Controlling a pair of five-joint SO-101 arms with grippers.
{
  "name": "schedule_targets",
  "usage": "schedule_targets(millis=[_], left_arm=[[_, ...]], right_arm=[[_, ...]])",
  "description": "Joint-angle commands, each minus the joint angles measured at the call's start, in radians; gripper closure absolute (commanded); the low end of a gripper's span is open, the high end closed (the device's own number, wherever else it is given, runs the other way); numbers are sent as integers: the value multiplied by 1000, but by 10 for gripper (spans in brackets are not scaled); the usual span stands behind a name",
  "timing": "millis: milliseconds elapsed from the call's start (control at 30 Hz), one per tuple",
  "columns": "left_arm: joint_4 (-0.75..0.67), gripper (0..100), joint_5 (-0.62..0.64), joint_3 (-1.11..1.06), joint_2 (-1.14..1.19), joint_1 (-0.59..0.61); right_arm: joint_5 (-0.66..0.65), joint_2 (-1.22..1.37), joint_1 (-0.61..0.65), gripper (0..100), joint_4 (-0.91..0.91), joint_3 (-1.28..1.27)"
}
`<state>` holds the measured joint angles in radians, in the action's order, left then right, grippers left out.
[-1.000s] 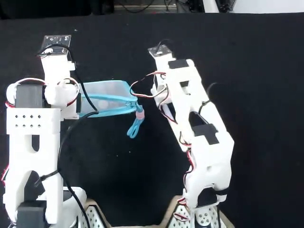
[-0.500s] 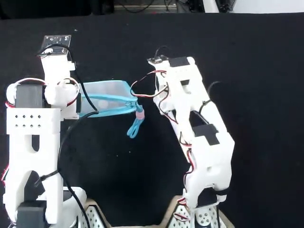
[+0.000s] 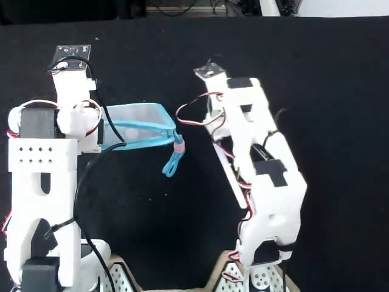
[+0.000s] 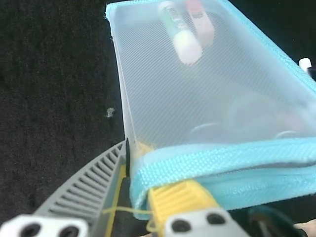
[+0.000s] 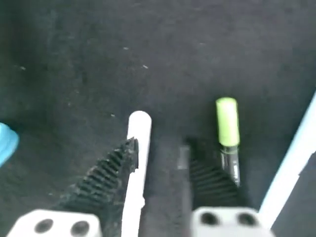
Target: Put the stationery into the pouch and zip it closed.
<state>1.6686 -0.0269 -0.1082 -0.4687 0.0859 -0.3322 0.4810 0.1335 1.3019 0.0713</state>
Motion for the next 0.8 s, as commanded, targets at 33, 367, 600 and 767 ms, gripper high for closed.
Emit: schedule_targets(millis=[33, 367, 600, 767], left_arm=[[-3, 970, 14, -12, 0, -2], [-3, 970, 14, -12, 0, -2], [-3, 970, 14, -12, 3, -2], [-2, 970, 14, -12, 3, -2]], right_arm=[[9, -140, -68, 985, 20, -81], [52, -430, 3, 975, -52, -286], [51, -302, 94, 851, -173, -283], [3, -180, 57, 848, -252, -274]])
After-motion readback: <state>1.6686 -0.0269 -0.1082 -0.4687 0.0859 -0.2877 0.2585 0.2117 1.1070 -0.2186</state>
